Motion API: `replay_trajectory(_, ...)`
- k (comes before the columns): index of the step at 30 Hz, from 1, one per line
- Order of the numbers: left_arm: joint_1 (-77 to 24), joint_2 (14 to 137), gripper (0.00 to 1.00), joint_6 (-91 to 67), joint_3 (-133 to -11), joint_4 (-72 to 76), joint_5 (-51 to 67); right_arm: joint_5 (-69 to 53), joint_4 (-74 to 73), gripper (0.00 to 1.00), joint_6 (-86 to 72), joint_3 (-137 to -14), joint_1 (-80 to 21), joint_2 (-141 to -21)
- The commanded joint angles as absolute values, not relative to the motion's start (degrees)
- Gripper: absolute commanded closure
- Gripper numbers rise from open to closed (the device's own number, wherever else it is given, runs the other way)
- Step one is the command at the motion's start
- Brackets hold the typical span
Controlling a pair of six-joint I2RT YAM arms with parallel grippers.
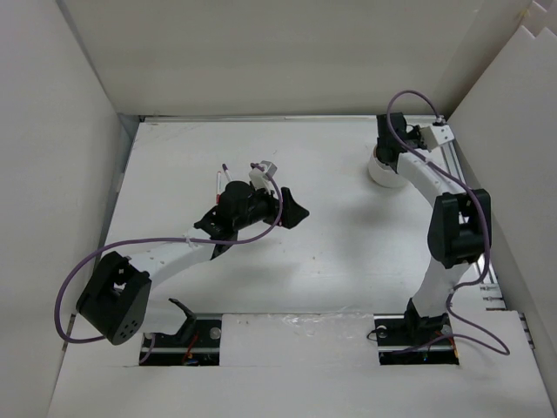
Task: Sort the stationery into containers
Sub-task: Place the pen in the storage box, then pick up the pen from the center of the board.
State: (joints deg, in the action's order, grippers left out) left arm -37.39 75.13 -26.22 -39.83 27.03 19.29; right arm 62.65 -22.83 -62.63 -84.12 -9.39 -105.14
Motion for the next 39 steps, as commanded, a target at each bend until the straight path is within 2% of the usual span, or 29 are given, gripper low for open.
replay_trajectory(1, -37.3, 74.8, 0.00, -26.4, -39.5, 27.5, 17.8, 65.1, -25.1, 0.96, -64.9, -86.3, -9.3, -106.6)
replay_trajectory(4, -37.3, 74.8, 0.00, -26.4, -39.5, 27.5, 17.8, 65.1, -25.7, 0.94, -65.6, -86.3, -9.3, -107.7)
replay_trajectory(7, -37.3, 75.3, 0.00, -26.4, -39.5, 27.5, 17.1, 65.1, -26.2, 0.85, -66.1, -86.8, -9.8, -108.2)
replay_trajectory(12, -37.3, 75.3, 0.00, -26.4, -40.0, 25.8, 14.0, 64.1, -28.1, 0.61, -67.2, -86.8, -9.8, -107.4)
replay_trajectory(16, -37.3, 74.7, 0.00, -26.4, -40.0, 24.5, 9.5, 62.7, -28.1, 0.46, -67.8, -84.9, -11.0, -103.4)
replay_trajectory(19, -37.3, 72.1, 0.00, -27.7, -38.7, 24.0, 4.8, 61.3, -27.4, 0.41, -67.8, -82.8, -11.5, -99.3)
replay_trajectory(26, -34.5, 64.2, 0.00, -31.5, -33.2, 27.7, 2.9, 57.1, -26.2, 0.41, -67.8, -74.9, -13.6, -87.0)
replay_trajectory(29, -34.5, 66.9, 0.02, -30.8, -35.3, 25.0, 0.4, 52.3, -22.4, 0.48, -67.8, -68.6, -16.4, -80.0)
replay_trajectory(30, -34.5, 67.8, 0.06, -30.2, -36.1, 23.7, -1.4, 50.6, -20.4, 0.66, -65.9, -66.4, -17.4, -78.0)
replay_trajectory(31, -34.5, 68.4, 0.14, -30.2, -36.1, 23.7, -3.8, 48.2, -17.8, 0.78, -64.4, -63.9, -18.4, -75.9)
replay_trajectory(32, -34.5, 69.1, 0.29, -29.5, -36.8, 22.9, -5.3, 42.7, -15.0, 0.90, -62.9, -61.5, -20.1, -73.8)
replay_trajectory(33, -34.5, 69.1, 0.63, -29.4, -36.8, 22.2, -7.1, 39.9, -10.6, 1.00, -61.9, -56.8, -20.8, -69.8)
replay_trajectory(34, -34.5, 69.1, 0.68, -30.2, -37.6, 21.5, -8.7, 37.2, -8.8, 1.00, -61.2, -54.7, -21.6, -68.1)
replay_trajectory(36, -34.5, 71.0, 0.71, -30.9, -39.9, 17.9, -13.6, 30.9, -5.8, 1.00, -61.2, -50.6, -24.1, -65.6)
replay_trajectory(39, -34.5, 75.2, 0.69, -32.5, -43.8, 13.5, -20.0, 28.5, -6.3, 1.00, -59.7, -50.0, -27.2, -64.1)
